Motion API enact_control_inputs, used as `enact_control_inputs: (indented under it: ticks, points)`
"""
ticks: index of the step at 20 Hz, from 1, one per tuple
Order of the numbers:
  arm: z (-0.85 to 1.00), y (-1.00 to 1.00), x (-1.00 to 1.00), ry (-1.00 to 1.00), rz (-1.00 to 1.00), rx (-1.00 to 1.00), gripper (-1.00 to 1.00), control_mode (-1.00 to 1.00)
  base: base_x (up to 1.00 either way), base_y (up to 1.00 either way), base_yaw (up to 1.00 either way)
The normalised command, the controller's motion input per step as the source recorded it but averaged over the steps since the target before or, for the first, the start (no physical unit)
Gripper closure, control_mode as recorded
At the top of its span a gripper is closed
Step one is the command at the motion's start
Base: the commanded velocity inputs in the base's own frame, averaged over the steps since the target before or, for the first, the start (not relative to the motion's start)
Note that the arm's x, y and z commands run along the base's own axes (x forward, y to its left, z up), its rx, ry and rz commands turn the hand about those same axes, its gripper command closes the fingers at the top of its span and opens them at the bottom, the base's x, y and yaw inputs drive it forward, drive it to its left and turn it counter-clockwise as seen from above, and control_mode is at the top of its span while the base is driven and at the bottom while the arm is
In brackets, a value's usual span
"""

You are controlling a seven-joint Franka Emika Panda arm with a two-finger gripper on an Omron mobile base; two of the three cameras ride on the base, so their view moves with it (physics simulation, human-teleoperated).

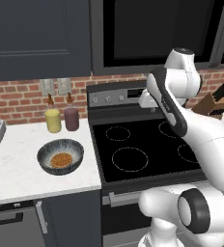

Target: Open the microwave, place the bowl with waffle inside the microwave, then close the microwave door and turn it on.

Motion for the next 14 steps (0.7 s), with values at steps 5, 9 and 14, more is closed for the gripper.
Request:
enact_control_inputs:
  ticks: [5,9,14]
  points:
    - [0.0,0.0,-0.32,-0.11,0.0,0.0,-1.0,-1.0,0.0,0.0,0.0]
    - [0.22,-0.24,-0.88,-0.34,0.02,0.01,-1.0,-1.0,0.0,0.0,0.0]
    - [0.33,-0.29,-0.71,-0.4,0.02,0.03,-1.0,-1.0,0.0,0.0,0.0]
